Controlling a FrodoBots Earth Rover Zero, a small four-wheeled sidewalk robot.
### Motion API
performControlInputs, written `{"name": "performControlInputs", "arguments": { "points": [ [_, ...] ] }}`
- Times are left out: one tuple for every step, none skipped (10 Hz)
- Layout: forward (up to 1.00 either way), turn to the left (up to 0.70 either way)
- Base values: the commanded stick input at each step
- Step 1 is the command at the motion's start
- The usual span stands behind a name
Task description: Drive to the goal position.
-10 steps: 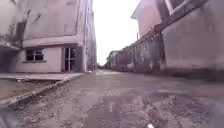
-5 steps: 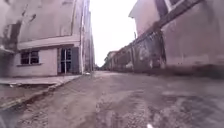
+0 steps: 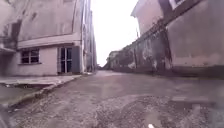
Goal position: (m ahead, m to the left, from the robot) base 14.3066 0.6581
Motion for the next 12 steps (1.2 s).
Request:
{"name": "performControlInputs", "arguments": {
  "points": [
    [0.7,0.12],
    [0.7,0.22],
    [0.7,0.31],
    [0.7,0.35],
    [0.7,0.35],
    [0.7,0.35],
    [0.7,0.35],
    [0.7,0.35],
    [0.7,0.3],
    [0.7,0.19],
    [0.7,0.0],
    [0.7,-0.23]
  ]
}}
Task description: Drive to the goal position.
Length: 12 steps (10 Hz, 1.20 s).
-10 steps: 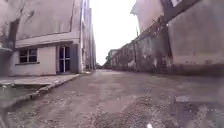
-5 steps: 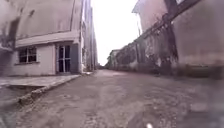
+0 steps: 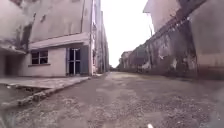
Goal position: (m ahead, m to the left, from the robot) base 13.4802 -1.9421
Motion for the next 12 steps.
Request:
{"name": "performControlInputs", "arguments": {
  "points": [
    [0.7,-0.35],
    [0.7,-0.33],
    [0.7,-0.08],
    [0.7,0.0],
    [0.7,0.0],
    [0.7,0.0],
    [0.7,0.0],
    [0.7,0.0],
    [0.7,0.0],
    [0.7,0.0],
    [0.7,0.0],
    [0.7,0.0]
  ]
}}
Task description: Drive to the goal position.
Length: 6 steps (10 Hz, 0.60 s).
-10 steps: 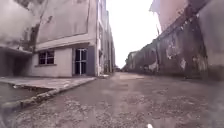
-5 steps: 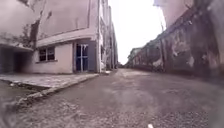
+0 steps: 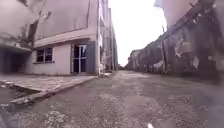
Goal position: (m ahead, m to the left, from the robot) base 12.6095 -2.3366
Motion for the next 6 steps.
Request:
{"name": "performControlInputs", "arguments": {
  "points": [
    [0.7,0.0],
    [0.7,0.0],
    [0.7,0.0],
    [0.7,0.0],
    [0.7,0.0],
    [0.7,0.0]
  ]
}}
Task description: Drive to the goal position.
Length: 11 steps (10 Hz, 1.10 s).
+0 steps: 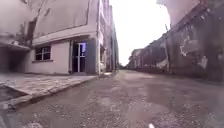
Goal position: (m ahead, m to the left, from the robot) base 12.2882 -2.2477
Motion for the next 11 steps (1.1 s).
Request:
{"name": "performControlInputs", "arguments": {
  "points": [
    [0.7,0.0],
    [0.7,0.0],
    [0.7,0.0],
    [0.7,0.0],
    [0.7,0.0],
    [0.7,0.0],
    [0.7,0.0],
    [0.7,0.0],
    [0.7,0.0],
    [0.7,-0.07],
    [0.7,-0.26]
  ]
}}
